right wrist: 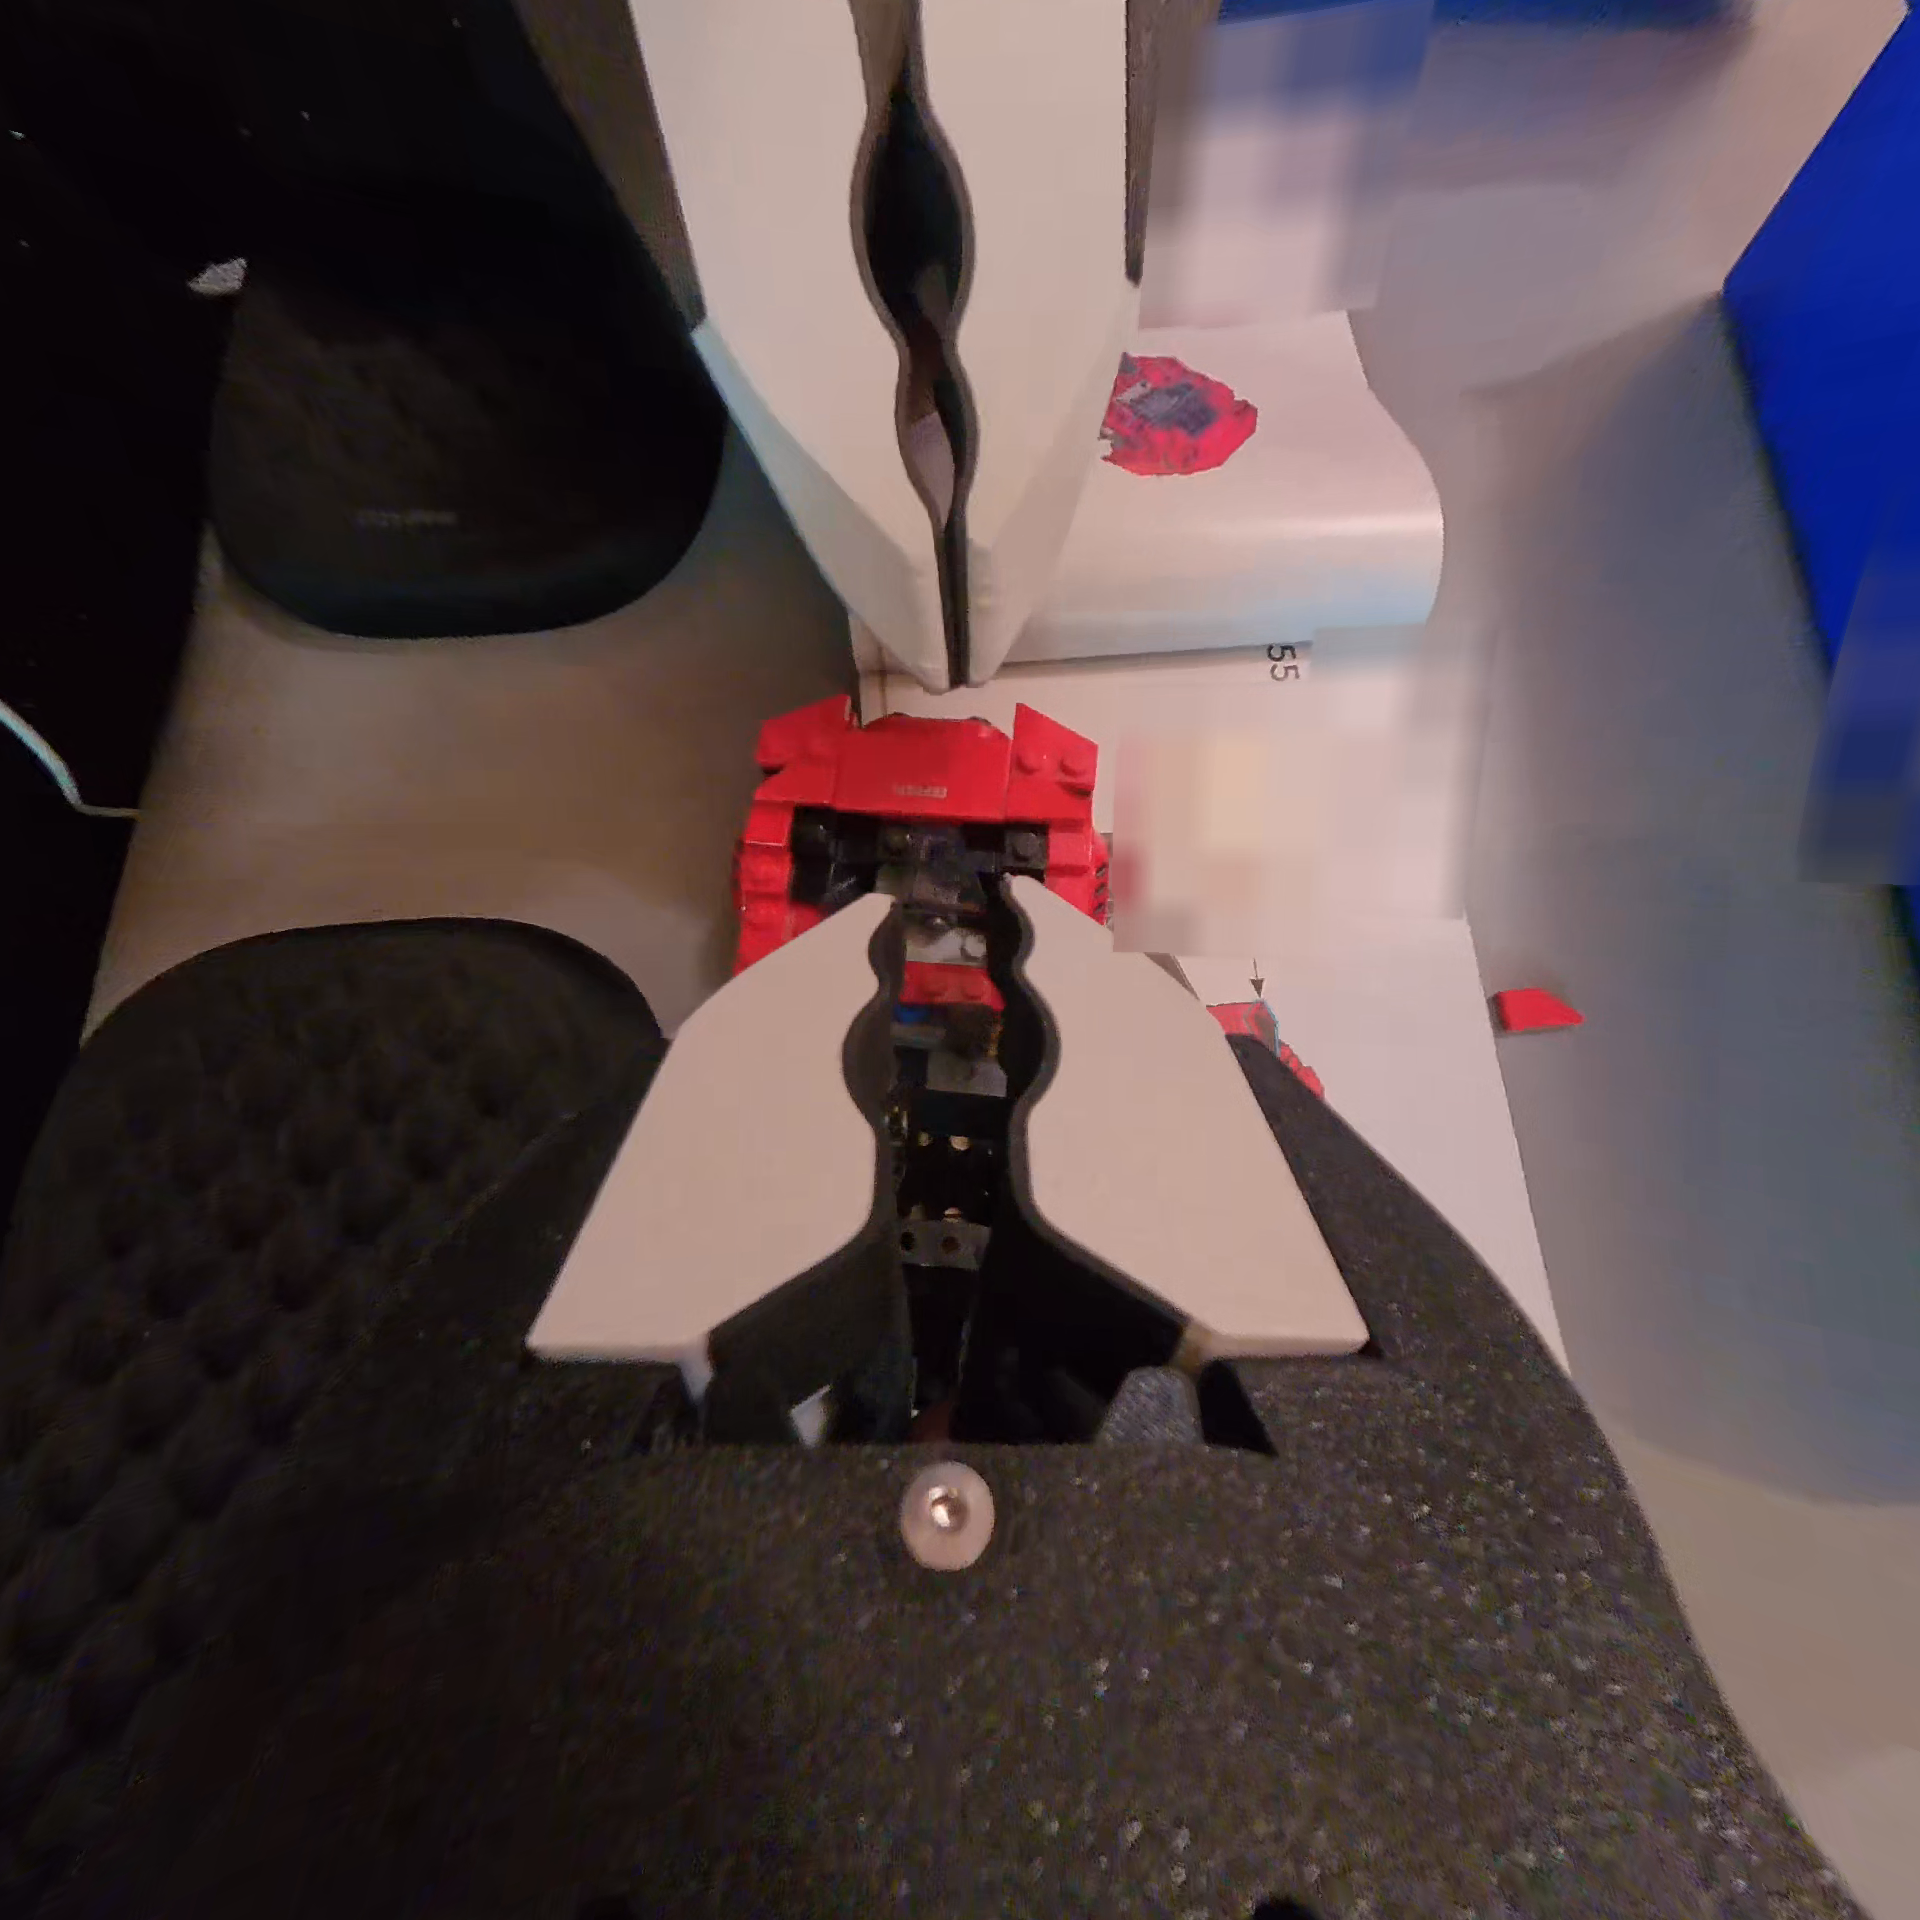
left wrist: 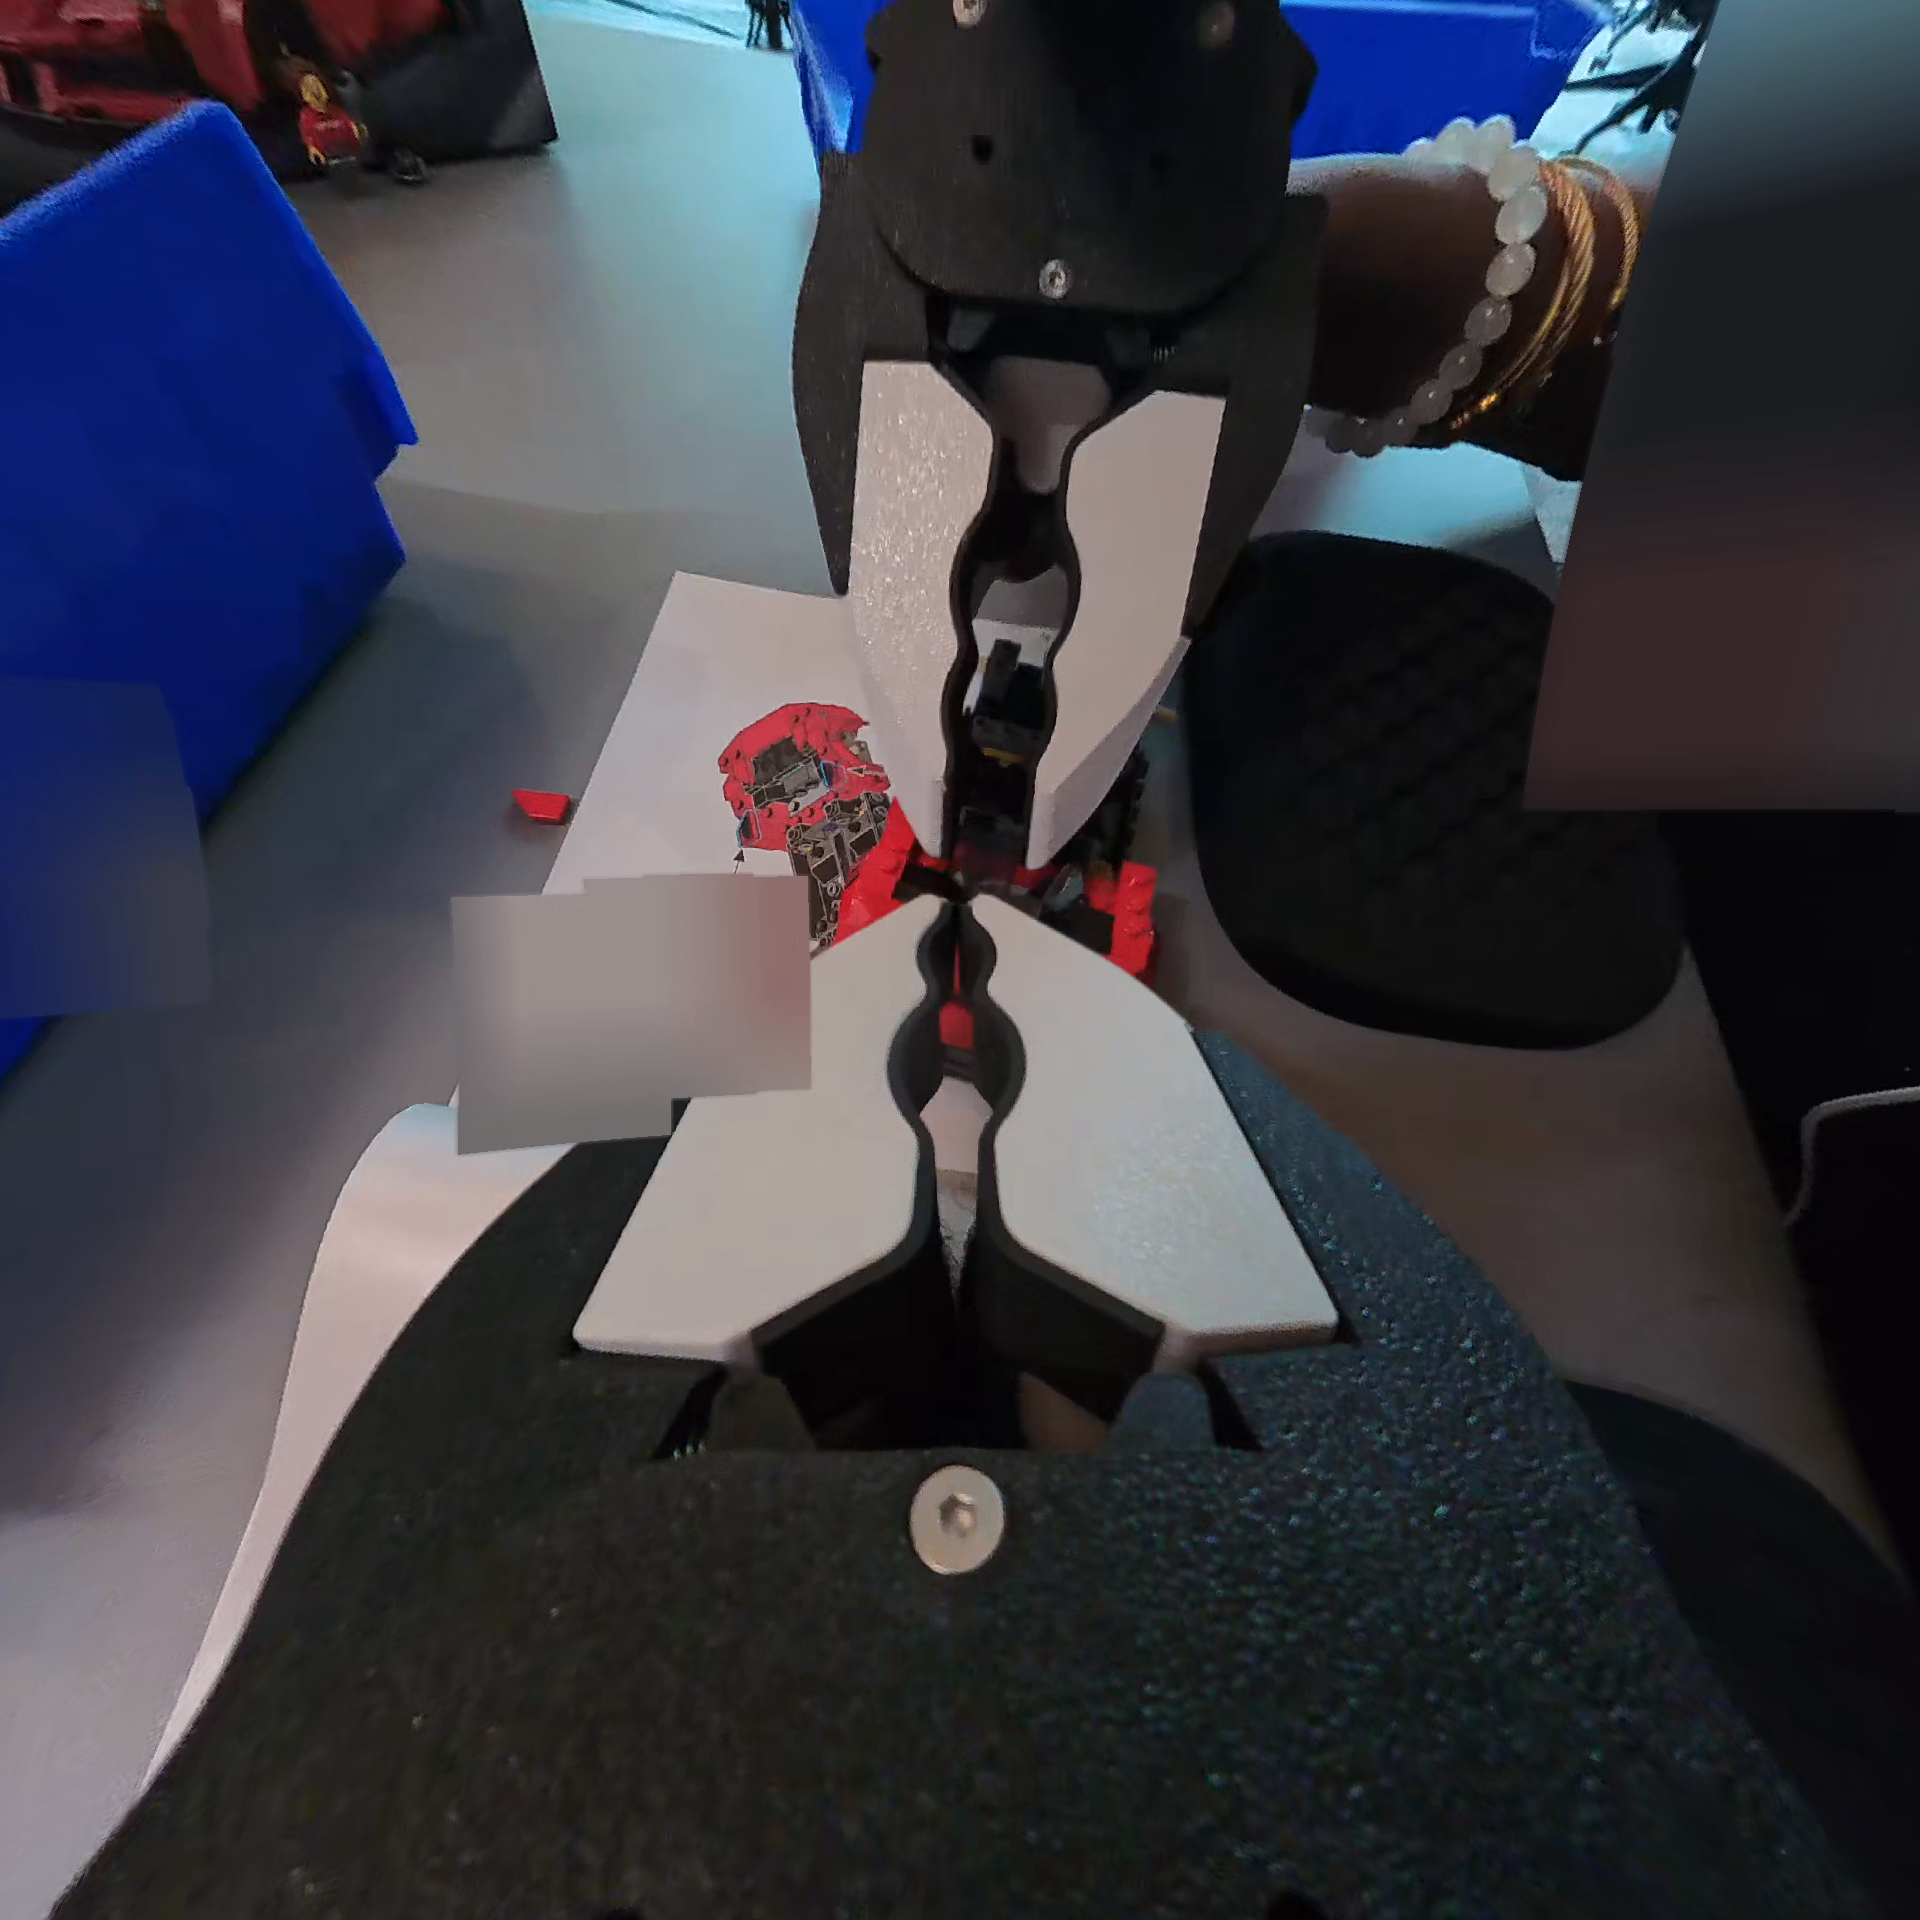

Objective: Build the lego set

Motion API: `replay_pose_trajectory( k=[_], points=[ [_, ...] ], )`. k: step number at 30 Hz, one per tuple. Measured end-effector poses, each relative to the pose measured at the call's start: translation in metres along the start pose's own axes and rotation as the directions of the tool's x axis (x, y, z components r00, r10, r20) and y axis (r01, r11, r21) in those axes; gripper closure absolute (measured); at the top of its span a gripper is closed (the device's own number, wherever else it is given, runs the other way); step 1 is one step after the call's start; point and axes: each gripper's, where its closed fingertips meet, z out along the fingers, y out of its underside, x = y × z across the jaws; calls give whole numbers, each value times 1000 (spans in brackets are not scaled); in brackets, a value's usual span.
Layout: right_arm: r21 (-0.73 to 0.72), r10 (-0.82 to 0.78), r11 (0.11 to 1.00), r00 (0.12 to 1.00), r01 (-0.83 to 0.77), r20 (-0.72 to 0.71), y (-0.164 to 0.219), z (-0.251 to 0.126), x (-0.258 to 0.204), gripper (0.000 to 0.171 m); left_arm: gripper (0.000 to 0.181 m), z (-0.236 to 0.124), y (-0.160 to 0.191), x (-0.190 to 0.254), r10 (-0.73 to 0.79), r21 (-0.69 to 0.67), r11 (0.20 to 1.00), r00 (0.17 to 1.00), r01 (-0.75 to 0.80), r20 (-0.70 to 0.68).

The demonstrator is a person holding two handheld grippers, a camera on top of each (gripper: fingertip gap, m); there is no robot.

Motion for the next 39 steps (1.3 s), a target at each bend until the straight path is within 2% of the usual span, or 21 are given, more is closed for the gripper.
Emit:
replay_pose_trajectory(
  k=[9,16,32,35,39],
  points=[
    [14,27,1000,999,-27,18,1,5,1,156,181,13,8,3,74,-92,993,997,-76,-23],
    [-32,16,999,1000,-15,27,1,6,1,156,181,23,9,7,131,-155,978,990,-139,-58],
    [-98,54,994,997,-49,51,-1,0,2,155,181,24,14,7,-28,-216,976,998,15,-57],
    [-2,90,996,994,-90,61,-13,-6,4,171,181,24,13,7,-33,-218,976,998,19,-60],
    [-32,101,995,993,-99,57,-6,3,3,171,181,24,14,7,-35,-222,975,997,20,-65]
  ],
)
